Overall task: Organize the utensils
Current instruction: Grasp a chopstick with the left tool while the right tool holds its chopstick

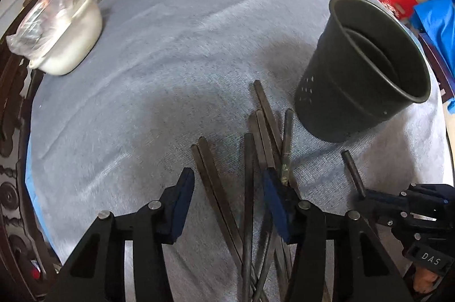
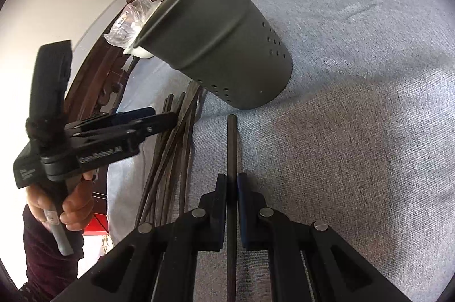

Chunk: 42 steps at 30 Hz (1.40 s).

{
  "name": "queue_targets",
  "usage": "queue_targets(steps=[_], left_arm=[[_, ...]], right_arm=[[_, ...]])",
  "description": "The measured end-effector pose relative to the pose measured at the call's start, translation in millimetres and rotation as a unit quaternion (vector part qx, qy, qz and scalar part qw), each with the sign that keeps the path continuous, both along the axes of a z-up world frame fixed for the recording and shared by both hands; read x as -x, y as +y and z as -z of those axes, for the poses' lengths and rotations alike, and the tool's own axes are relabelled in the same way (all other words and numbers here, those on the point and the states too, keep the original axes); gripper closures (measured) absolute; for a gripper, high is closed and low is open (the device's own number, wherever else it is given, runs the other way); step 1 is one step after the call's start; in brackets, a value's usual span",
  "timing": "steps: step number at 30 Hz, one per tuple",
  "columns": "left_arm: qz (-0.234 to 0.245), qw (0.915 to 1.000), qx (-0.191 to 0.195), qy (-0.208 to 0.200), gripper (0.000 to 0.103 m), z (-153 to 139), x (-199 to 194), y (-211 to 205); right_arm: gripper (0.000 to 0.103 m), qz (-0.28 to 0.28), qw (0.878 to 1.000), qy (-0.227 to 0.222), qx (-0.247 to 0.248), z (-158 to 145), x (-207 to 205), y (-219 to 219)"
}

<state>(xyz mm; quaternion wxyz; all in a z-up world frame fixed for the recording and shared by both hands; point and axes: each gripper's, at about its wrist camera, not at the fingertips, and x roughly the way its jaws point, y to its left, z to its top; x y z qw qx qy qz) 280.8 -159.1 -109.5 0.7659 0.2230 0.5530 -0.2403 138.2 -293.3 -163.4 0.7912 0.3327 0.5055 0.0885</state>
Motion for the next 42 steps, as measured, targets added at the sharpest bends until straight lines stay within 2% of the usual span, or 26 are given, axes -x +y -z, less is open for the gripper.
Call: queue_targets(steps=[1,6,14,20,21,22,24,27,30,35,42], left_arm=[[0.002,1.0,0.003,0.006,0.058,1,-2,-1],[0.012,0.9996,0.019,0.019,0.064,5,-3,-3],[0.012,0.999,0.019,0.038,0.064,2,1,12],[0.007,0.9985,0.027,0.047,0.065,6,2,8],[0.006,0.9984,0.03,0.048,0.071,7,2,7],[0.006,0.9982,0.031,0.05,0.081,9,-2,5],[0.002,0.998,0.032,0.054,0.088,12,-10,4],[-0.002,0.9985,0.042,0.036,0.088,8,-15,7],[-0.005,0.9978,0.064,0.017,0.089,-9,-11,16],[0.004,0.995,0.099,0.007,0.09,-38,-5,32],[-0.022,0.9941,0.106,0.009,0.09,-45,-3,45]], right_arm=[[0.093,0.0,1.0,0.0,0.0,0,-2,2],[0.094,-0.001,1.0,0.002,0.003,0,-4,4],[0.094,-0.016,0.999,0.02,0.031,-8,-17,17],[0.093,-0.015,0.999,0.032,0.036,-9,-30,24],[0.093,-0.013,0.999,0.033,0.036,-9,-32,24],[0.093,-0.015,0.998,0.033,0.041,-10,-36,26],[0.093,-0.019,0.998,0.03,0.054,-11,-41,30],[0.094,-0.028,0.997,0.018,0.076,-14,-44,36],[0.095,-0.031,0.995,-0.003,0.09,-20,-39,39],[0.095,-0.046,0.994,-0.047,0.084,-45,-32,42],[0.095,-0.047,0.993,-0.092,0.058,-75,-18,43]])
